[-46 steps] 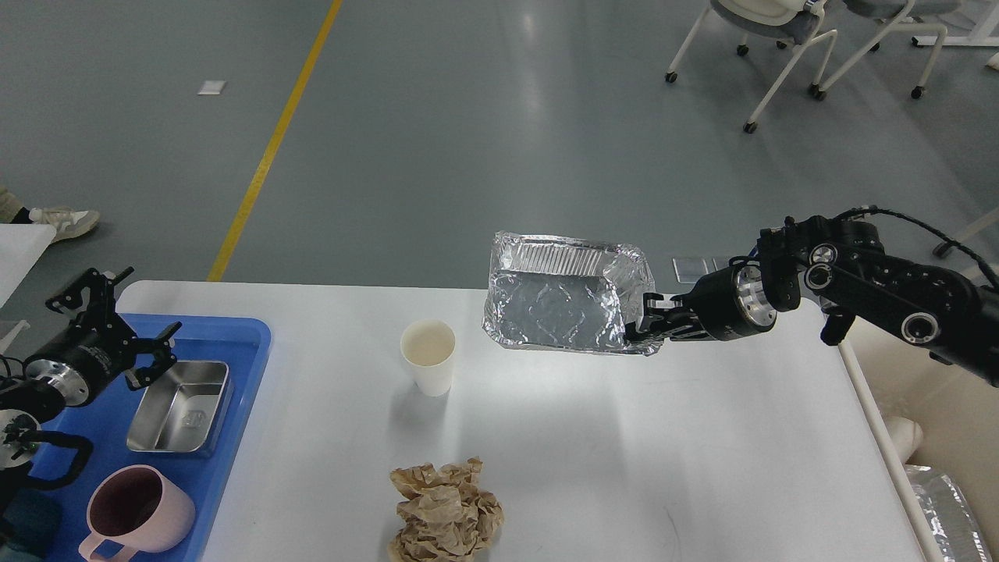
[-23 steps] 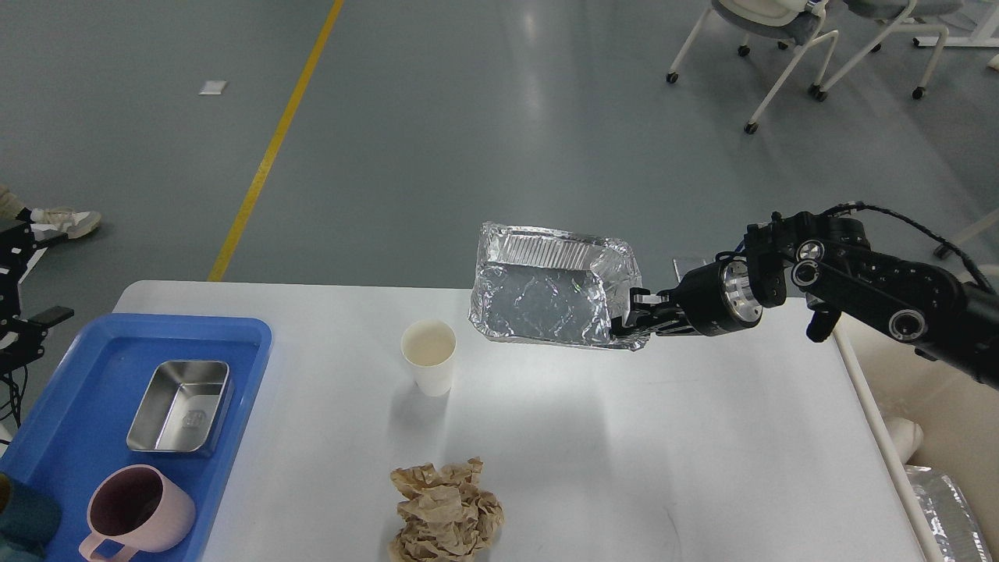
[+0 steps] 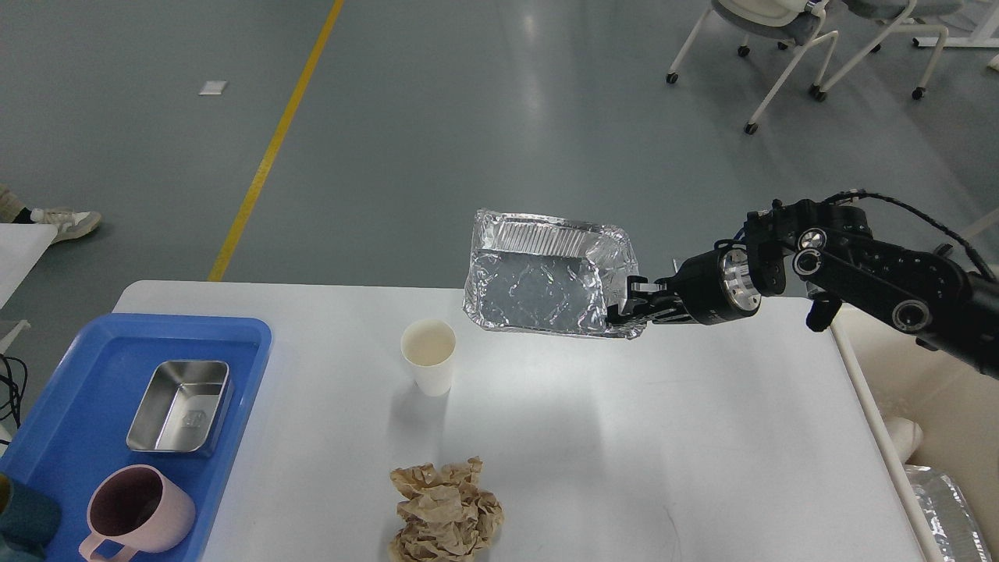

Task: Tidy desktop

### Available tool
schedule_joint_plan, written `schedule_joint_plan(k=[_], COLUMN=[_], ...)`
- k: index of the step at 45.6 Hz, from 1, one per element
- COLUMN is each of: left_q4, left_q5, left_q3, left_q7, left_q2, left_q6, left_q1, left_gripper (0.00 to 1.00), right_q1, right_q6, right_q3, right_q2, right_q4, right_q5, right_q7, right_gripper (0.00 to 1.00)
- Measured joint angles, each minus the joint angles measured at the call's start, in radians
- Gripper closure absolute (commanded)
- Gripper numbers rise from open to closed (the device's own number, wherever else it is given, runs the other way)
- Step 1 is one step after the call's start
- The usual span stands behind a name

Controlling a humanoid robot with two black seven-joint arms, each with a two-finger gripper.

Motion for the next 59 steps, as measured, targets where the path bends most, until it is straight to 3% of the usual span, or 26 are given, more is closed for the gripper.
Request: schedule_joint_plan(k=[8,24,26,41,52,59], left_q4=[0.104,0.224,0.227,0.286,0.344,0.369], left_q5=[-0.001,0.063,0.200,0.801,1.381,1.559], left_q3=[0.025,0.028,0.021,0.030,0.032,0.040], left_q7=[-0.004,-0.089,-0.115,-0.144,-0.298,-0.315], left_q2=[-0.108,-0.195,-0.205,-0.375,-0.487,-0.576], left_q6=[0.017,-0.008,-0.025,-0.151,-0.291,-0.324], left_q1=[0.002,-0.007,-0.013,-0.155,-0.276,-0.367], left_gripper=[0.03,0.03,0.03,0.03,0.03,0.03], right_q1=[0.001,0.001,0.005,0.021,0.019,0.019], right_q6=[0.000,0.001,0.001,0.001,0.001,-0.002], right_q3=[0.001,0.008,0.014,0.024,0.033,0.042], right_q2=[0.000,0.005,0.005,0.005,0.008,0.027], right_q4=[0.000,0.002,0.004,0.011,0.011,0.011], right_q5=[0.000,0.000,0.000,0.001,0.001,0.000], right_q7=[0.000,0.000,0.001,0.005,0.009,0.009], right_gripper=[1.00,1.00,1.00,1.00,1.00,1.00])
